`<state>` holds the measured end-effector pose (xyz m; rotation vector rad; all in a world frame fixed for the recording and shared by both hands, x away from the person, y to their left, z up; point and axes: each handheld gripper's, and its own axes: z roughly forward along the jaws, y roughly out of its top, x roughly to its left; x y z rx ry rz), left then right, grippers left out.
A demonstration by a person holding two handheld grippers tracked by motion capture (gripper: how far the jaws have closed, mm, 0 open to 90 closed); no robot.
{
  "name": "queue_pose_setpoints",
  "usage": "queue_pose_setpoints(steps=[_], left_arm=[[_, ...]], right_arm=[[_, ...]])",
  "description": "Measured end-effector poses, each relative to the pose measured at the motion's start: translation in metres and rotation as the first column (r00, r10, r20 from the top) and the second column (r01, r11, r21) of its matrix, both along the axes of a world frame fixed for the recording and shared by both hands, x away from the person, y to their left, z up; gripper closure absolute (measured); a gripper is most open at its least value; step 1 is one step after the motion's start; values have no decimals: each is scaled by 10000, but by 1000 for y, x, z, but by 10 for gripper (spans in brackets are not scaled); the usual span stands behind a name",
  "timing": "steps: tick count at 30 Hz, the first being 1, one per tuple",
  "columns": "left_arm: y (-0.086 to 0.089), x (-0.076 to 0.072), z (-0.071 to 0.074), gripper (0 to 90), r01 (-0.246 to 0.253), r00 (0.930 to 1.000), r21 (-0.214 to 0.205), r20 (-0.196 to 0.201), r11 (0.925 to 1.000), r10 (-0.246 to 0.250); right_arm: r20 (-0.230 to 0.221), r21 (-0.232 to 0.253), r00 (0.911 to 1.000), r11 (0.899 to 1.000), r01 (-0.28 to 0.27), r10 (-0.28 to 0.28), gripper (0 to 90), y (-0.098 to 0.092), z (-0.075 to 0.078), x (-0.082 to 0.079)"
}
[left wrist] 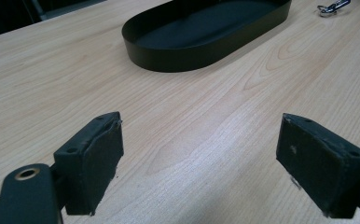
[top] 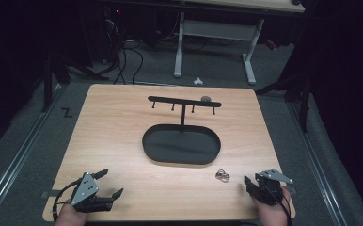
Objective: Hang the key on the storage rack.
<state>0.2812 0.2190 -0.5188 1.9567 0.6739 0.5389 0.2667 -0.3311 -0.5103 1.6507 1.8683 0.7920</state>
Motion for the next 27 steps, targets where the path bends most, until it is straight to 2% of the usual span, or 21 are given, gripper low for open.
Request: queue_pose_setpoints(steps=[27], left_arm=[[-3,1,-1,152,92,10000,16,-21,10000,-92]], right_arm=[[-19,218,9999,9997,-101,101,495,0,-1,-1]])
